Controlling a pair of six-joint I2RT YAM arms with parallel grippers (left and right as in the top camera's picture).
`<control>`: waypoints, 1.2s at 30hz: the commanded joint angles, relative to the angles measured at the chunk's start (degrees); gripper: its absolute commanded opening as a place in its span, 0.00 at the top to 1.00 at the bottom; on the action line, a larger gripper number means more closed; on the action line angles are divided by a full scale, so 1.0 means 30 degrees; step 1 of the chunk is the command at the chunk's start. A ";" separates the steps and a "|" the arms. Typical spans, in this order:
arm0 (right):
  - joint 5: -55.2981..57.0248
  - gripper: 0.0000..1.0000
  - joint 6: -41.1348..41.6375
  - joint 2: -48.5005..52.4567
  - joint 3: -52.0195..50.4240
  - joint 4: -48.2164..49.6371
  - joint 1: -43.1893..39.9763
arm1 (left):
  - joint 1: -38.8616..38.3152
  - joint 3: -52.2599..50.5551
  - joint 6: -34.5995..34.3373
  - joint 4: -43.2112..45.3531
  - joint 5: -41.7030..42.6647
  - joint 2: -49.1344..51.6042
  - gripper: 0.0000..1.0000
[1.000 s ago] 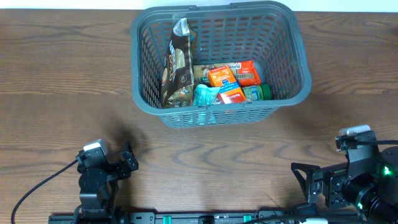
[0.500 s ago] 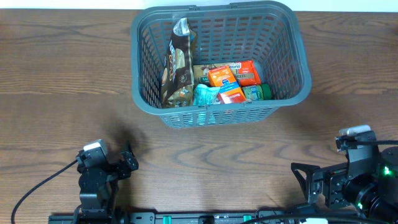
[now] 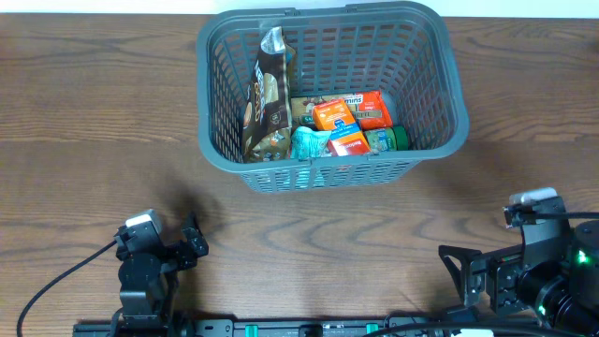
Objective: Pack container
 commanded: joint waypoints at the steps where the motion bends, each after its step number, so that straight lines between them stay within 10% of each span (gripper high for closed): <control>1: 0.0357 0.01 -0.1515 -0.0022 -0.0262 0.0794 -0.0117 | 0.0102 -0.0277 0.0095 0.0080 0.0131 -0.0131 0.02; 16: 0.0335 0.01 -0.4197 -0.6047 -1.6684 1.7143 0.0080 | 0.0102 -0.0277 0.0102 0.0080 0.0131 -0.0131 0.02; 36: 0.0648 0.01 -0.3920 -1.4906 -2.8567 2.2644 0.0138 | 0.0102 -0.0277 0.0102 0.0080 0.0131 -0.0131 0.02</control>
